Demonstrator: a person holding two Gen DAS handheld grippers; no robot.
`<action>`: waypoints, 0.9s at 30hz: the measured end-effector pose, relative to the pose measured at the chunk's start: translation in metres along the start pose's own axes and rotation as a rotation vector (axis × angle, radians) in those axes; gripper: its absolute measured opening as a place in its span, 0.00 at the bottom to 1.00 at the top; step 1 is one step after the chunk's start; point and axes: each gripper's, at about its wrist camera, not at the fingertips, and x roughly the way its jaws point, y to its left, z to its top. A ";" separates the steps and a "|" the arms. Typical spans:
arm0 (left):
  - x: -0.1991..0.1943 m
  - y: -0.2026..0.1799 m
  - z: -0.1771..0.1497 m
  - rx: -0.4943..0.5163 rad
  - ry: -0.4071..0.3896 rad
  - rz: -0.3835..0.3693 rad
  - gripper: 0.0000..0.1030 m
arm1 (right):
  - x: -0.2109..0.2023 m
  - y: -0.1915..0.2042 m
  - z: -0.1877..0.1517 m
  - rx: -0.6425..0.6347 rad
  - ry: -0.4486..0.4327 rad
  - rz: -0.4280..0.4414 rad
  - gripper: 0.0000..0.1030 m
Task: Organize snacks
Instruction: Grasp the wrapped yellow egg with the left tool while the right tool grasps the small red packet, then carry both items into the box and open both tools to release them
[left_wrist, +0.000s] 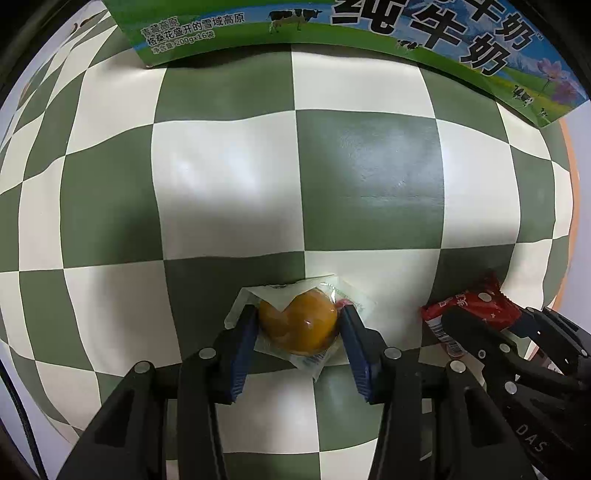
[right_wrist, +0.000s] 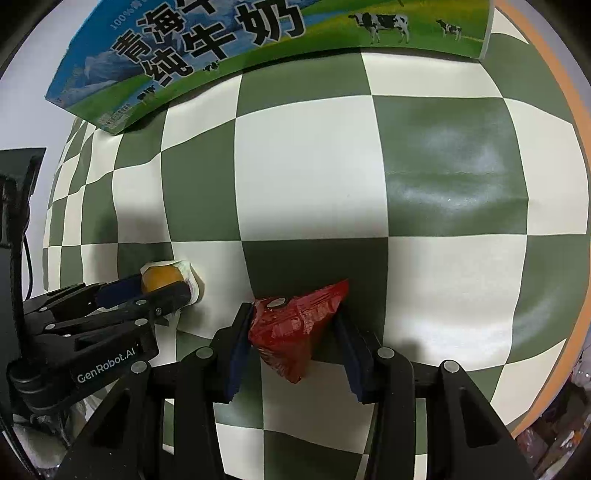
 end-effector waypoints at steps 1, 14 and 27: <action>0.000 0.000 0.000 0.000 -0.001 0.001 0.43 | 0.002 0.002 0.001 0.000 0.001 -0.002 0.46; -0.067 -0.008 -0.003 0.015 -0.101 -0.073 0.40 | -0.054 -0.002 -0.004 -0.002 -0.078 0.064 0.42; -0.203 -0.008 0.100 0.026 -0.337 -0.173 0.41 | -0.215 -0.004 0.093 -0.020 -0.417 0.134 0.42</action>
